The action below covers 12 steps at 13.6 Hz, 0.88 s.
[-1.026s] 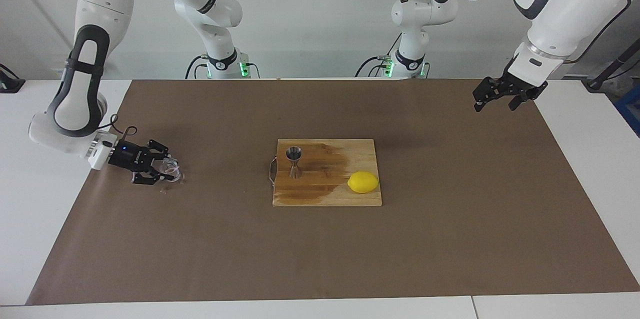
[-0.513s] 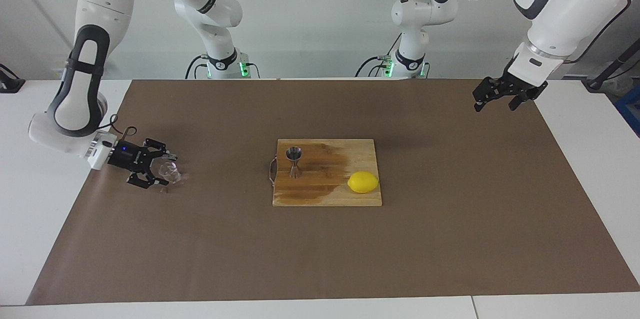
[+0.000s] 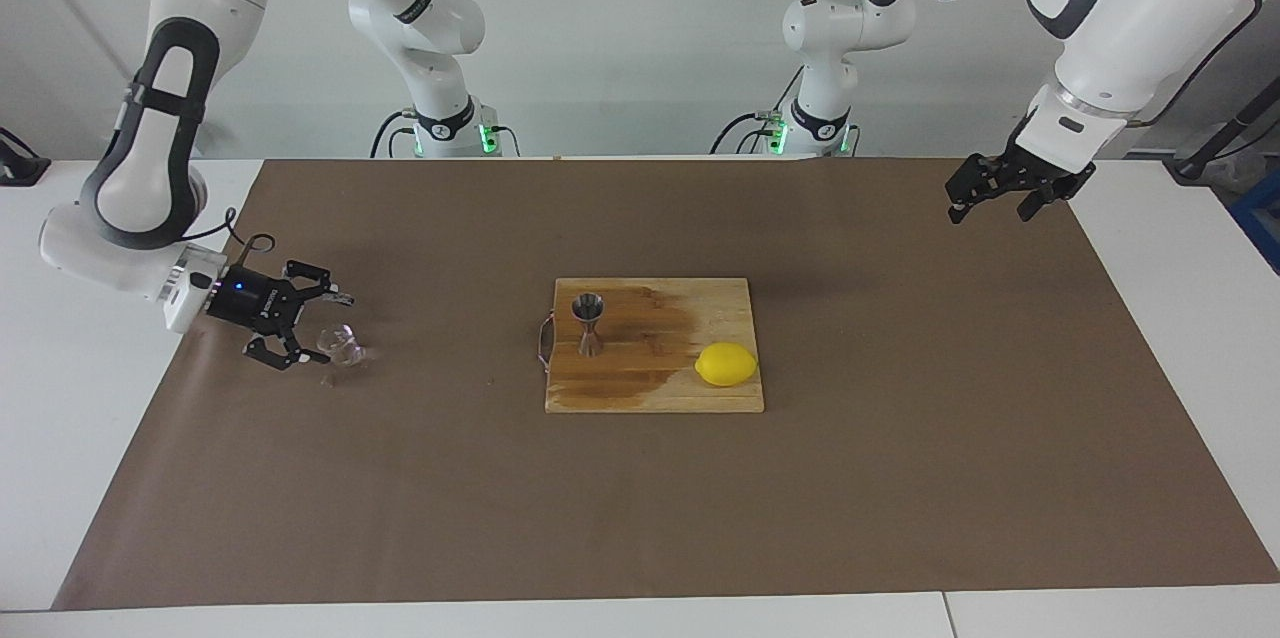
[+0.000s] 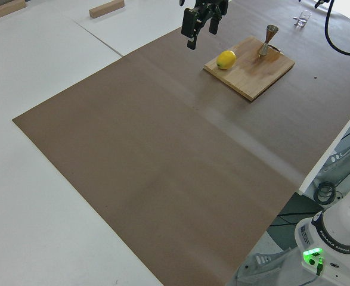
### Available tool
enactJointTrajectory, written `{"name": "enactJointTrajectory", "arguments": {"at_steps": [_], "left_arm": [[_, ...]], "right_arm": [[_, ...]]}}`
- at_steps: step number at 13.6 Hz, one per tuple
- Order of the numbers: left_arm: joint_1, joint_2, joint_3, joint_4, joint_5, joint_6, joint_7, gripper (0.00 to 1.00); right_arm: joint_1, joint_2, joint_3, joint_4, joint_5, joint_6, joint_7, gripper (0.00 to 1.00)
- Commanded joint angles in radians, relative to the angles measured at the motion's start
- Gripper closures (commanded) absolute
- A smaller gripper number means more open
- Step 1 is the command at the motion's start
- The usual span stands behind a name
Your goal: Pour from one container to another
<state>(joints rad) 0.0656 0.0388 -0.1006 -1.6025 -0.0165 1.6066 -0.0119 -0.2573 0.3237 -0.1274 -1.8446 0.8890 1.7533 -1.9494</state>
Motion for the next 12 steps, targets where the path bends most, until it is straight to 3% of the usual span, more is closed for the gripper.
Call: {"name": "enactJointTrajectory", "arguments": {"at_steps": [1, 5, 12], "left_arm": [[0.006, -0.025, -0.004, -0.022, 0.010, -0.008, 0.001, 0.00], [0.006, -0.025, -0.004, -0.022, 0.010, -0.008, 0.000, 0.00], [0.006, -0.025, -0.004, -0.022, 0.010, -0.008, 0.000, 0.00]], "right_arm": [[0.058, -0.090, 0.003, -0.003, -0.022, 0.012, 0.267, 0.00], [0.151, -0.133, 0.006, 0.105, -0.304, 0.055, 0.718, 0.00], [0.340, -0.157, 0.006, 0.105, -0.718, 0.253, 1.506, 0.00]]}}
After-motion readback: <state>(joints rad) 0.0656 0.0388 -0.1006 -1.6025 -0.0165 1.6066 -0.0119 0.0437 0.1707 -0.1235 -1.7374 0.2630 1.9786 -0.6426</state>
